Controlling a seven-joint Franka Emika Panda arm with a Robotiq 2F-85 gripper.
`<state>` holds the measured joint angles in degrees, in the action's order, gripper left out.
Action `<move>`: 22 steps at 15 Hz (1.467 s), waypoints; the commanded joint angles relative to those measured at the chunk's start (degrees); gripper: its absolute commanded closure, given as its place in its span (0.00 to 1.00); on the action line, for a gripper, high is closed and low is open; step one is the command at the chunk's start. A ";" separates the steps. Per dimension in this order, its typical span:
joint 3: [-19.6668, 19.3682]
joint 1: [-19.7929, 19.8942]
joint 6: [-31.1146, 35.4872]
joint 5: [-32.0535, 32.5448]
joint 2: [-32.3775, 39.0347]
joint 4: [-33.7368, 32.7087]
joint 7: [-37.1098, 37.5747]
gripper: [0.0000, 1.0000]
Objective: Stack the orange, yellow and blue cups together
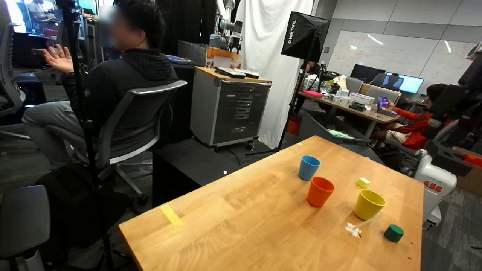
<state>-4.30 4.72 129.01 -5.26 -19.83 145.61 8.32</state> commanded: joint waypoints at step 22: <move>-6.24 4.11 13.19 -4.23 41.28 -21.27 13.03 0.00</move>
<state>-10.46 8.53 141.85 -7.58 18.31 126.83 20.99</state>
